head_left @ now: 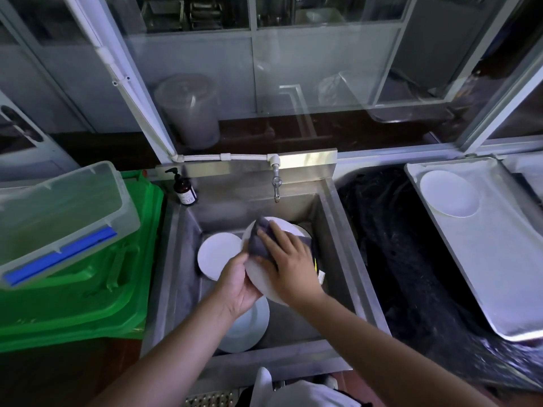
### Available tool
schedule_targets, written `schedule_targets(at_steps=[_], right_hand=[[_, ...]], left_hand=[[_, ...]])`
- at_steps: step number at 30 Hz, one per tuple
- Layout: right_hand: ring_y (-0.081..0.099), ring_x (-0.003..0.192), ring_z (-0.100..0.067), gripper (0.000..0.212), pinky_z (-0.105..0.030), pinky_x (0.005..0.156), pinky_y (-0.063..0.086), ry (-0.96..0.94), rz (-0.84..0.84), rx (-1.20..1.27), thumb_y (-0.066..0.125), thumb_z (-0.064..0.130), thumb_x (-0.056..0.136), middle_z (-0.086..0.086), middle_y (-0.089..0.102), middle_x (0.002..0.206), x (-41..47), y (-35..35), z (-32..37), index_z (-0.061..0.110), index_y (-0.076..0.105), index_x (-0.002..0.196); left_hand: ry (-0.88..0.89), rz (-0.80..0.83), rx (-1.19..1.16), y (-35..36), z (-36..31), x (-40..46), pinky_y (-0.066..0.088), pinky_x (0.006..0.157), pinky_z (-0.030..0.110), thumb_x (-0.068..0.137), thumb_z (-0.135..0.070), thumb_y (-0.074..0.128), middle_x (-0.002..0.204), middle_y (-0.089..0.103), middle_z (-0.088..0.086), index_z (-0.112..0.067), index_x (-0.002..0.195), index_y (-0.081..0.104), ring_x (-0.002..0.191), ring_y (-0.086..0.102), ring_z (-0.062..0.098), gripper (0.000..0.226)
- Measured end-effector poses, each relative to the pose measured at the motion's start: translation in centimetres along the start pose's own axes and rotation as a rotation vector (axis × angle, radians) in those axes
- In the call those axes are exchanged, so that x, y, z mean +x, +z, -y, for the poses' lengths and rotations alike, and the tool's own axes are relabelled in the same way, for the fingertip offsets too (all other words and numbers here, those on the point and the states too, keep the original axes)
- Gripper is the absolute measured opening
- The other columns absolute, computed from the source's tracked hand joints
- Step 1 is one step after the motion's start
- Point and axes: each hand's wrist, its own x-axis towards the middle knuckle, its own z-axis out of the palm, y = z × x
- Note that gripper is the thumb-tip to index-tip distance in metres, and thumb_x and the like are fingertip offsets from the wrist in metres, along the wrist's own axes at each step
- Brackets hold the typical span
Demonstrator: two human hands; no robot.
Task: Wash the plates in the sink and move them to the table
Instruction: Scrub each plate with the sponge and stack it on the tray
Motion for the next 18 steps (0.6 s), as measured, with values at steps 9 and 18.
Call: schedule_targets(at_steps=[9,18], right_hand=[[0.050,0.133,-0.038,0.058,-0.054,0.105,0.041,-0.347,0.057,-0.185,0.058,0.038,0.097,-0.012,0.041,0.157,-2.6,-0.2,-2.5,0.025,0.045,0.152],[0.065,0.108,-0.034,0.054,-0.045,0.087,0.053,-0.330,0.110,-0.134,0.047,0.017,0.085,-0.007,0.062,0.133,0.0,-2.3,-4.2,0.018,0.059,0.138]], left_hand=[[-0.034,-0.061,-0.281,-1.4,-2.0,1.0,0.048,0.105,0.057,0.103,-0.056,0.039,0.142,0.052,0.035,0.011,0.143,0.045,0.136,0.050,0.044,0.078],[0.008,-0.427,0.522,-2.0,-1.0,2.2,0.054,0.082,0.037,0.103,-0.044,0.055,0.106,0.070,0.007,-0.012,0.142,0.051,0.097,0.063,0.030,0.050]])
